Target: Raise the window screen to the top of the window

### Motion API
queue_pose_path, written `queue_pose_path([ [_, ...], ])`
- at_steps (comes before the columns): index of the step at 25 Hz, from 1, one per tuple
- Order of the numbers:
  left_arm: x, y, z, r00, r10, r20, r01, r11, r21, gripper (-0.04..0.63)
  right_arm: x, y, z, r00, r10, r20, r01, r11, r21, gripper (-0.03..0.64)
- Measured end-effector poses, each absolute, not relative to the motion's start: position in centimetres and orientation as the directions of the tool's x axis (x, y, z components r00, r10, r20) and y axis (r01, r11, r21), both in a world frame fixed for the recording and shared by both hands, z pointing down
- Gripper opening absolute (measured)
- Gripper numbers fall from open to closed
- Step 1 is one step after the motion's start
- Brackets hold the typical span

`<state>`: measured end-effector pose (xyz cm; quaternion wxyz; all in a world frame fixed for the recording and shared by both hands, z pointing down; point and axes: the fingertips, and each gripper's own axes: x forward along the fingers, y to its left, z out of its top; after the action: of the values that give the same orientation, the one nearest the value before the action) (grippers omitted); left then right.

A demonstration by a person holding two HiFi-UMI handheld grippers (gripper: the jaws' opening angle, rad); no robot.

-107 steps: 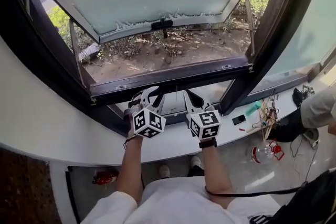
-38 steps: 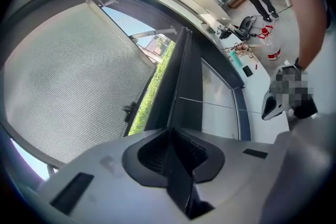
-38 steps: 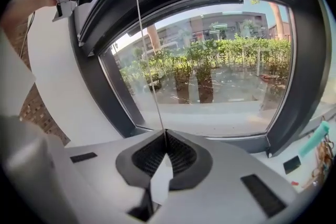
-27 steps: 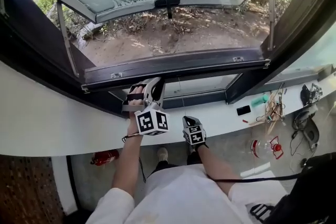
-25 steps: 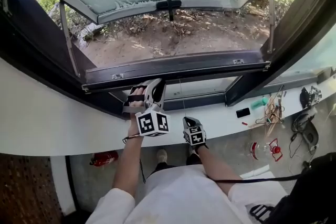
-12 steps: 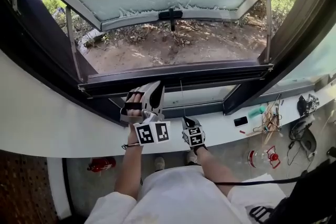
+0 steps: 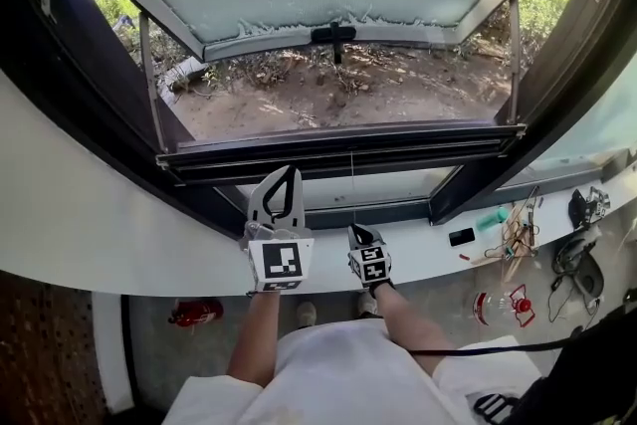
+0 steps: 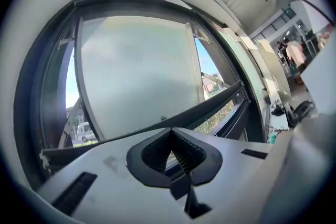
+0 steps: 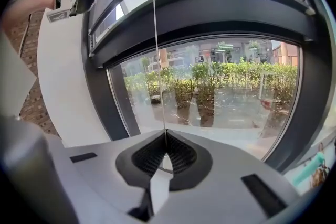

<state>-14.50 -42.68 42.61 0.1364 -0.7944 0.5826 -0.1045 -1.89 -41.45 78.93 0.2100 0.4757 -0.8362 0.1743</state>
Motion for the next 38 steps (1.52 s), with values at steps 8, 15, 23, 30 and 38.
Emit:
queue_pose_path([
  [8,-15.5,-41.8,45.4,0.292,-0.956,0.042,-0.946,-0.295,-0.138,0.002,-2.9,-42.0,76.6,-0.481,-0.751,0.452,-0.861,0.502,-0.081,0.002],
  [15,-14.9,-41.2,46.9,0.331,-0.942,0.050,-0.933,-0.334,-0.136,0.002,-2.3,-42.0,75.4,-0.473,-0.770,0.428,-0.865,0.498,-0.059,0.002],
  [23,-13.1,-40.9,46.7,0.388,-0.921,0.041,-0.903,-0.389,-0.182,0.002,-1.7,-41.6,75.1,-0.464,-0.779,0.421,-0.868,0.495,-0.041,0.002],
  [30,-12.2,-41.1,46.7,0.404,-0.914,0.038,-0.899,-0.404,-0.171,0.002,-1.6,-41.6,74.8,-0.467,-0.780,0.417,-0.867,0.496,-0.044,0.002],
  [38,-12.3,-41.3,46.7,0.398,-0.917,0.035,-0.902,-0.398,-0.166,0.002,-2.5,-42.3,73.1,-0.488,-0.787,0.377,-0.857,0.514,-0.038,0.002],
])
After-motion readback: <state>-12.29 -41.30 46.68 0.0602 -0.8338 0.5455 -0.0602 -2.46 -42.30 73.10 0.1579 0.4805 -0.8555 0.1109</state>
